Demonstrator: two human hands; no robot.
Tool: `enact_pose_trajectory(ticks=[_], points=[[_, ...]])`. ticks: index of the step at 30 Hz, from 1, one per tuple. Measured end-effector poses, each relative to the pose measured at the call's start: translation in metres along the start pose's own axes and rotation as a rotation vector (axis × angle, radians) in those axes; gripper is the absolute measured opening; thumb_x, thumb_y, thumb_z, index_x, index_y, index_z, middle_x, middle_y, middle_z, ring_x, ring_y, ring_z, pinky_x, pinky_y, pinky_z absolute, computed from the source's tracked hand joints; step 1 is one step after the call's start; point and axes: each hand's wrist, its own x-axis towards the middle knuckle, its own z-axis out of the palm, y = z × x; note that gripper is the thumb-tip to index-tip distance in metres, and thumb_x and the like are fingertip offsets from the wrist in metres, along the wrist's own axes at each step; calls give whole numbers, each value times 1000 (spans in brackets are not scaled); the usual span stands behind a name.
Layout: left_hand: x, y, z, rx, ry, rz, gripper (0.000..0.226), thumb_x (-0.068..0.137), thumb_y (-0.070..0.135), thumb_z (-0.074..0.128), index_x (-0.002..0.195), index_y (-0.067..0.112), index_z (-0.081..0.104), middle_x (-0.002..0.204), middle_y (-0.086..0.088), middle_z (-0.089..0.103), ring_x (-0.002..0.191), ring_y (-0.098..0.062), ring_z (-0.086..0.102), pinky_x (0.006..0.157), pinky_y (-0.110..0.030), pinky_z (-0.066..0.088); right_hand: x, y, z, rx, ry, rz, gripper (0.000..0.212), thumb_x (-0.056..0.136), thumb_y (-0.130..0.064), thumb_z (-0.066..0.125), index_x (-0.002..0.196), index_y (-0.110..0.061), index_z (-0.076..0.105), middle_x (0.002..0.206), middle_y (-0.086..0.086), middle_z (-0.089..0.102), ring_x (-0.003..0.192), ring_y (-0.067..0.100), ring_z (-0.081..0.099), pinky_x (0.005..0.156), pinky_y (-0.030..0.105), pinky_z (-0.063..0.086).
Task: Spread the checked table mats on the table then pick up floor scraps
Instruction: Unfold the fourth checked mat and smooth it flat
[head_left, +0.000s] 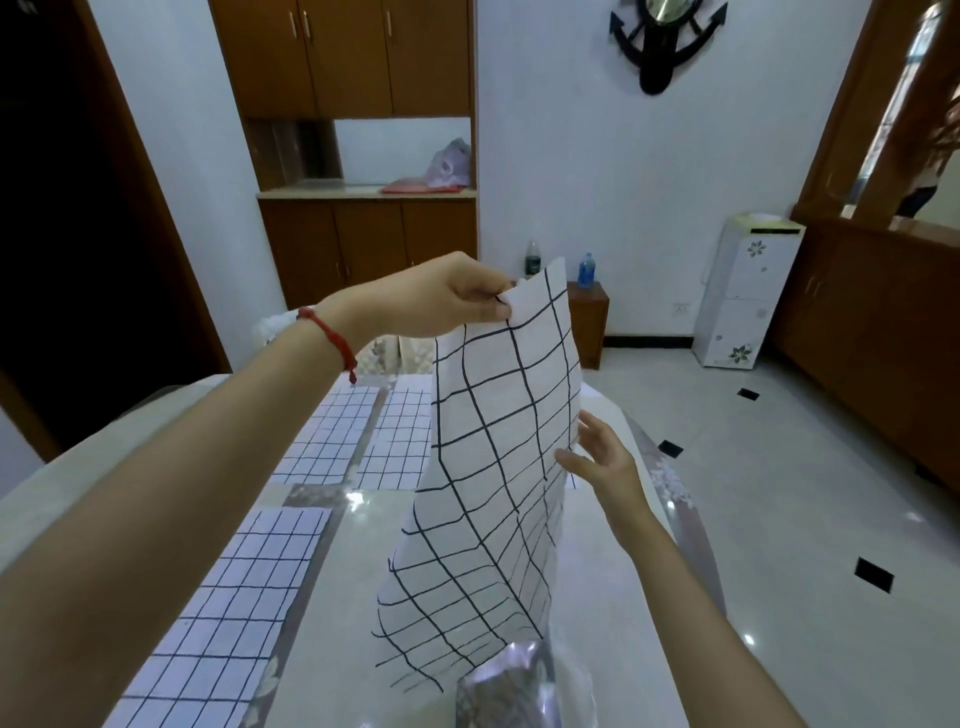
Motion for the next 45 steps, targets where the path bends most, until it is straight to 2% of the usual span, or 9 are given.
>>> enact_pose_trajectory(ticks=[5,10,14,22,26,28,34,39,45], points=[[-8,-6,-13,25,72,5,20,90,14,51,82,29,62,78,7,64,73,2,59,72,-11,47,9,-3,3,-28,-67,-8,70,64,-29,79,128,-16,51,133,6,55,127,23,47,110,48,35],[-15,-23,-30,78,317,-27,21,90,11,51,94,-6,63,90,-32,60,86,-43,57,82,-52,48,5,1,2,-69,-106,-1,13,76,-2,70,80,-15,68,80,-6,72,84,13,66,81,26,51],[-24,-36,-42,17,475,-69,13,91,11,50,92,8,62,76,-6,58,74,-17,55,74,-28,45,-7,26,-7,-148,-192,133,8,73,-1,72,80,-3,70,77,1,72,75,11,68,65,14,51],[-39,-83,-39,24,604,-274,21,93,13,48,87,-3,61,71,-13,50,68,-20,45,63,-26,36,-26,57,-28,-173,-188,349,19,64,-14,78,61,-3,63,61,1,65,66,17,61,60,15,48],[-52,-116,-28,31,664,-421,20,92,16,48,84,3,62,71,-12,50,71,-22,45,56,-24,32,-20,49,-53,-87,-38,272,76,40,-51,87,69,13,57,75,9,51,74,20,50,68,28,38],[-58,-128,-19,-3,688,-491,16,93,17,49,89,9,62,78,-12,53,77,-22,47,57,-22,33,-14,37,-63,-73,3,228,76,31,-53,88,70,5,57,79,10,49,73,19,51,71,29,41],[-75,-173,13,-165,721,-670,19,91,13,52,76,12,63,76,-8,56,89,-21,50,74,-28,38,13,7,-75,-162,49,205,12,78,4,65,66,3,62,55,-6,66,51,3,62,54,14,48],[-94,-223,61,-247,644,-895,39,90,21,56,120,-5,56,134,-18,53,126,-32,47,105,-39,36,31,14,-71,-288,64,233,38,61,-20,82,80,2,58,74,6,43,58,17,40,38,9,31],[-114,-264,131,-366,640,-1088,26,89,16,55,104,-4,64,118,-25,61,117,-40,52,93,-39,43,55,46,-57,-223,203,279,5,85,-12,63,81,-11,61,79,1,57,73,18,52,46,4,44]])
